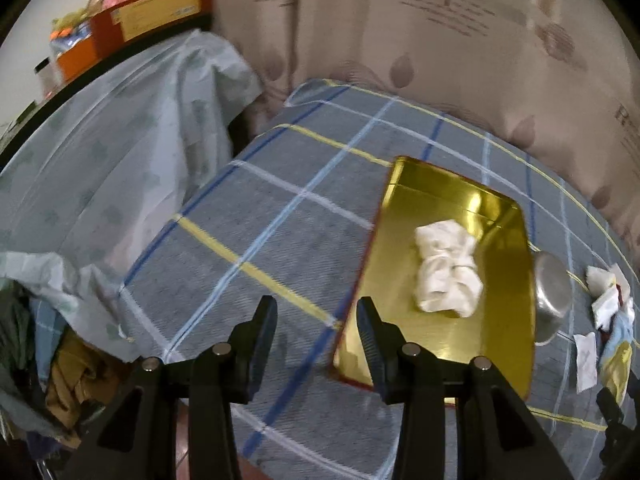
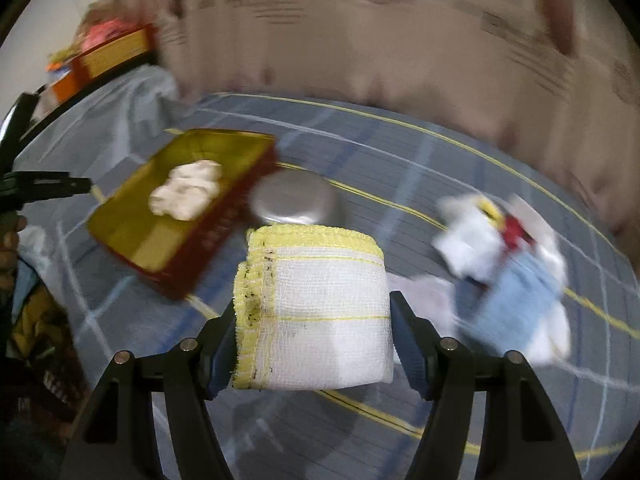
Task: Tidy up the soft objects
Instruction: 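Lift the yellow-edged towel into the gold tin and open the right tool while the left tool withdraws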
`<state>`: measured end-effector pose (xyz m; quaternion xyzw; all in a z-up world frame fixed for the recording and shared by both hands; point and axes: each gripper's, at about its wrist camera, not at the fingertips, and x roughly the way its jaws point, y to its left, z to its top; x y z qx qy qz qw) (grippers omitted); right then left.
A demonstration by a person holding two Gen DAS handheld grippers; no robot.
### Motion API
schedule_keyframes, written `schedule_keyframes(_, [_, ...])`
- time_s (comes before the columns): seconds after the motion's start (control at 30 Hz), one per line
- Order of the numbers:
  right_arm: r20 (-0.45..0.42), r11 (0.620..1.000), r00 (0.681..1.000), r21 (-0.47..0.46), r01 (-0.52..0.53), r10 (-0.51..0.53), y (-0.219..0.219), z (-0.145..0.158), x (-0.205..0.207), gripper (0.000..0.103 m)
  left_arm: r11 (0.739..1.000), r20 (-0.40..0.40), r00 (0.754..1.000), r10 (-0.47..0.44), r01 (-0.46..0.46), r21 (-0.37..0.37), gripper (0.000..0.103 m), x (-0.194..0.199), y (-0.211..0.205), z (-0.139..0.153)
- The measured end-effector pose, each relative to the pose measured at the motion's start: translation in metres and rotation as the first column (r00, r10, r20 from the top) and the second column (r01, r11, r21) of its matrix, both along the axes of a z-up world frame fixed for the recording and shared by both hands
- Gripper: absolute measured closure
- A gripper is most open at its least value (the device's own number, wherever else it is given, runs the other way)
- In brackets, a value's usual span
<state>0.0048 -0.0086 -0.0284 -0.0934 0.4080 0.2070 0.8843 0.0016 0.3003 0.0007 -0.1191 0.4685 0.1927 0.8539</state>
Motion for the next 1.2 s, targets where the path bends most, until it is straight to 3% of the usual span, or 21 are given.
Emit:
schedule_keyframes(0.37, [0.003,0.974,0.974,0.009,-0.228,0.228,0.126,0.003,0.017,0.039,0.993,0.001,0.993,0.119,-0.119,-0.027,0.061,-0.015,0.042,0.002])
schedule_keyframes(0.6, [-0.033,0.963,0.963,-0.014,-0.268,0.267,0.184,-0.017,0.037,0.038,0.987,0.008,0.989,0.148,-0.148,-0.057,0.061,-0.02,0.057,0.002])
schedule_keyframes(0.83, [-0.076,0.961,0.96,-0.04,-0.274,0.27,0.207,-0.038,0.05,0.037,0.984,-0.005,0.987,0.158,-0.157,-0.082,0.061,-0.02,0.063,-0.003])
schedule_keyframes(1.07, [-0.074,0.958,0.958,-0.059,-0.282,0.278,0.212,-0.039,0.051,0.031,0.982,0.003,0.985,0.172,-0.171,-0.073,0.061,-0.021,0.065,-0.004])
schedule_keyframes(1.2, [-0.056,0.961,0.961,-0.034,-0.273,0.271,0.21,-0.035,0.049,0.02,0.984,-0.001,0.987,0.163,-0.163,-0.072,0.061,-0.021,0.063,-0.005])
